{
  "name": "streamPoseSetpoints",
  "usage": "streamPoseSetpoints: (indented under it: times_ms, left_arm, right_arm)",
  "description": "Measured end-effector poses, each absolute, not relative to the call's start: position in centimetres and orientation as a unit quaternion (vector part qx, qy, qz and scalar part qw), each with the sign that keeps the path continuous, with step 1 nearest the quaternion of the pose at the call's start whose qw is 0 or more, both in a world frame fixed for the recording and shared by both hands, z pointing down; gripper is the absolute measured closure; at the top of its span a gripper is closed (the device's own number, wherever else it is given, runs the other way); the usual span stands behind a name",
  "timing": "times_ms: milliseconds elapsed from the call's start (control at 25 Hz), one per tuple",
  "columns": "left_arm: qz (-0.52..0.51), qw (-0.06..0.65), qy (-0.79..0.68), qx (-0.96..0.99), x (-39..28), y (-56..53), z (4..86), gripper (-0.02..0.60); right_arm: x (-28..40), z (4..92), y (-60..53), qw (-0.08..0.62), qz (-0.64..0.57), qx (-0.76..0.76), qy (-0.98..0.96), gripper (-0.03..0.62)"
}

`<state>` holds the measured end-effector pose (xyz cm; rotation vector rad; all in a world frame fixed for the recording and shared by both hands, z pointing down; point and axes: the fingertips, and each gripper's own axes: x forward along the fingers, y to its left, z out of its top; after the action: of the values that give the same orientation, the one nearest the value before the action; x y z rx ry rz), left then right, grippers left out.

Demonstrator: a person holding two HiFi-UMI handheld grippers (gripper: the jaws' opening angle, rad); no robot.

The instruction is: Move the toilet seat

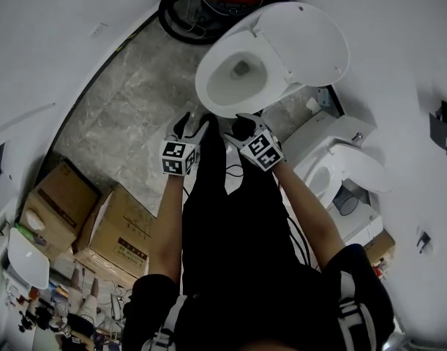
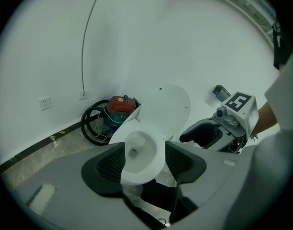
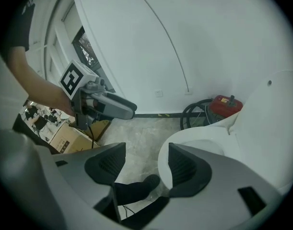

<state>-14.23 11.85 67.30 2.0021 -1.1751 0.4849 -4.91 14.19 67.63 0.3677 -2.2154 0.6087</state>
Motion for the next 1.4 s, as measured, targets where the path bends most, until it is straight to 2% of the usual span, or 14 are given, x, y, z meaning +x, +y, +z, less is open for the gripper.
streamPoseSetpoints:
  times_ms: [1400]
  left_arm:
    - [0.238, 0.428, -0.437, 0.755, -13.7, 11.5, 84.5, 0.322]
  right_arm:
    - [-6.5, 89.2, 14.0, 0.451, 0.31, 0.122, -0.828, 0.33]
